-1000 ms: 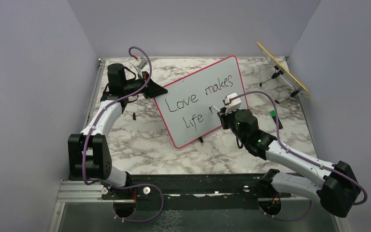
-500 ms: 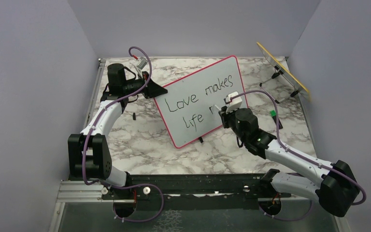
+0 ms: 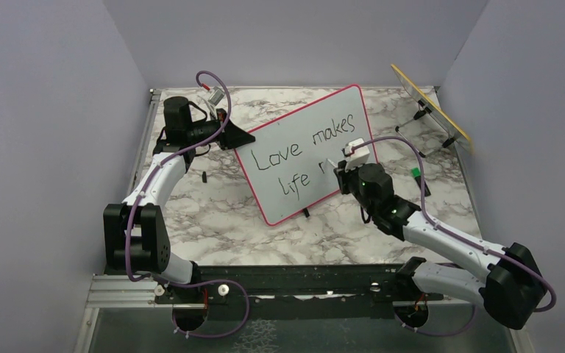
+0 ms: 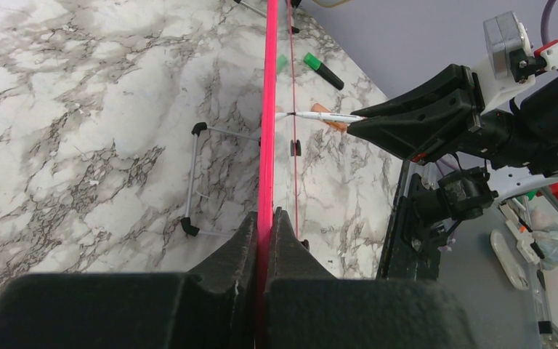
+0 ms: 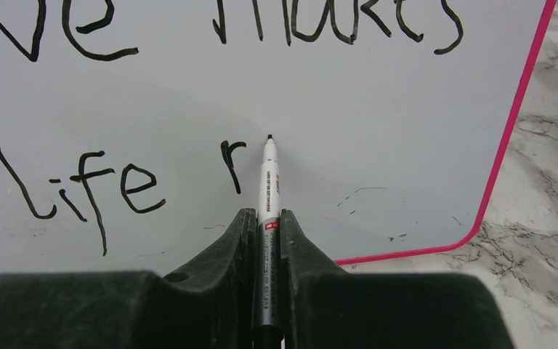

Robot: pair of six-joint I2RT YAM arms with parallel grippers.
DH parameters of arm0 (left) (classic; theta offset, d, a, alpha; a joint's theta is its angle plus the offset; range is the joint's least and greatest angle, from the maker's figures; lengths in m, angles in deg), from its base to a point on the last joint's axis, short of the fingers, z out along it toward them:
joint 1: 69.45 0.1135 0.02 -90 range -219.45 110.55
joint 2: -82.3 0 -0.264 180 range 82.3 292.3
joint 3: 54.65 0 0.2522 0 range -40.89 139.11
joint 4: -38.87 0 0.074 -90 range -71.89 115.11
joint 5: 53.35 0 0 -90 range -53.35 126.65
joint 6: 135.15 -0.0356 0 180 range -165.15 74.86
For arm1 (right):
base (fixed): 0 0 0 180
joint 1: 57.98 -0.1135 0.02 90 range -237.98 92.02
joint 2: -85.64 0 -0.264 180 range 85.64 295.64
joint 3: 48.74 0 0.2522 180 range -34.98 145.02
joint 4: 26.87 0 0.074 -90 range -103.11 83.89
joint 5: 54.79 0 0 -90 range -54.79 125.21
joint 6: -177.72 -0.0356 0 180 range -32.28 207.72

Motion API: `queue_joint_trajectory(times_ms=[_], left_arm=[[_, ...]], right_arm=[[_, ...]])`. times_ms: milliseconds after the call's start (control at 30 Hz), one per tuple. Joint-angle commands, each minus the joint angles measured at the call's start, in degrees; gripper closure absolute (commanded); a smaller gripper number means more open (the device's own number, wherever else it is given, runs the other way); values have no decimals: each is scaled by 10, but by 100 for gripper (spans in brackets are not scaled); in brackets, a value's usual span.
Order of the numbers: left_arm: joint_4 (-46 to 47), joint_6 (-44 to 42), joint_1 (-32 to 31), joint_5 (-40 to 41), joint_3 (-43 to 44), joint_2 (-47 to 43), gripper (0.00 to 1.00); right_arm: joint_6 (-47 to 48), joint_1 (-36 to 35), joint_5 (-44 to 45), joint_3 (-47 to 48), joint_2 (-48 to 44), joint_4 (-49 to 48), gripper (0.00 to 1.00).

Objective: Write a sentence on the whiteboard

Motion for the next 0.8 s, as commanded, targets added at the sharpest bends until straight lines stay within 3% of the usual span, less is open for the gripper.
queue_joint_trajectory(times_ms=[0, 367, 767], left_arm=[[-45, -40, -1, 45, -14, 25, 100], [-45, -39, -1, 47, -14, 25, 100], [-45, -40, -1, 46, -14, 24, 100]], right_arm=[[-5, 5, -23, -6, -16, 11, 99], [-16, 5, -11, -15, -42, 43, 99], [-18, 5, -17, -16, -19, 3, 99]])
